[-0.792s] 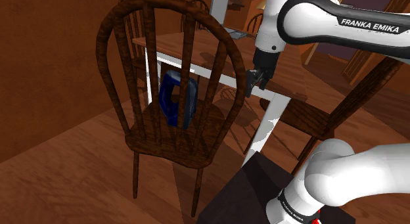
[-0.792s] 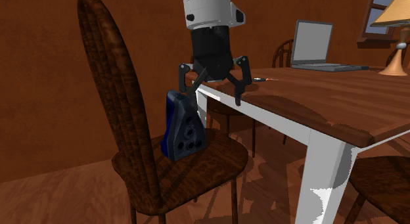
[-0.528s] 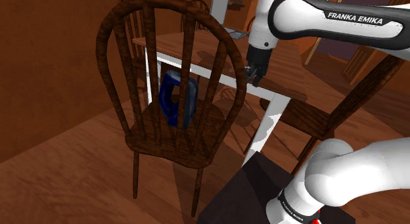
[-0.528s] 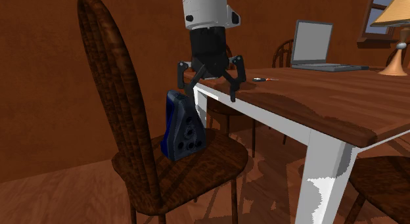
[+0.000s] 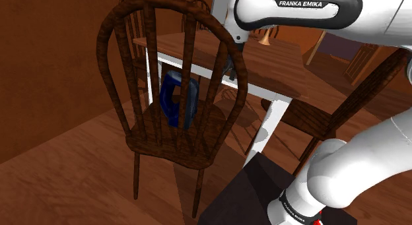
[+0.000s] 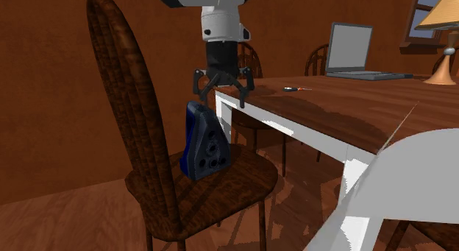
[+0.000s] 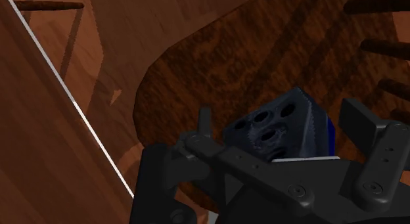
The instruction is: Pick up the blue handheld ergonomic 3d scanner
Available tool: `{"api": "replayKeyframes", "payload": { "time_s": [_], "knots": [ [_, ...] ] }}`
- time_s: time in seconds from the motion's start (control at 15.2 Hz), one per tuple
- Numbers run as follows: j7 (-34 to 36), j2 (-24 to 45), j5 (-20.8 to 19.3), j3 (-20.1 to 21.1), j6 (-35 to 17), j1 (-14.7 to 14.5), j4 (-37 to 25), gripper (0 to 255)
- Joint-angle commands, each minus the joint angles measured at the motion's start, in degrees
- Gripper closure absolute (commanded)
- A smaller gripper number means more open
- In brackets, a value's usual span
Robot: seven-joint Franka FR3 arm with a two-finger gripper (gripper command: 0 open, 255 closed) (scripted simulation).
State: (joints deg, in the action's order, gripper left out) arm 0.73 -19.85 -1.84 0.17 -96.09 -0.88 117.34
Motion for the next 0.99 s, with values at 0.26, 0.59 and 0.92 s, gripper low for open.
{"api": "replayKeyframes", "payload": {
  "time_s": [0.26, 0.59, 0.92],
  "knots": [
    [-3.50, 13.88, 2.70, -0.01, -0.89, -1.18, -12.73, 0],
    [-6.21, 25.70, 4.87, 0.45, 1.15, -1.80, -26.29, 0],
    [-8.22, 39.07, 6.64, 1.45, 5.86, -2.26, -44.04, 0]
  ]
}}
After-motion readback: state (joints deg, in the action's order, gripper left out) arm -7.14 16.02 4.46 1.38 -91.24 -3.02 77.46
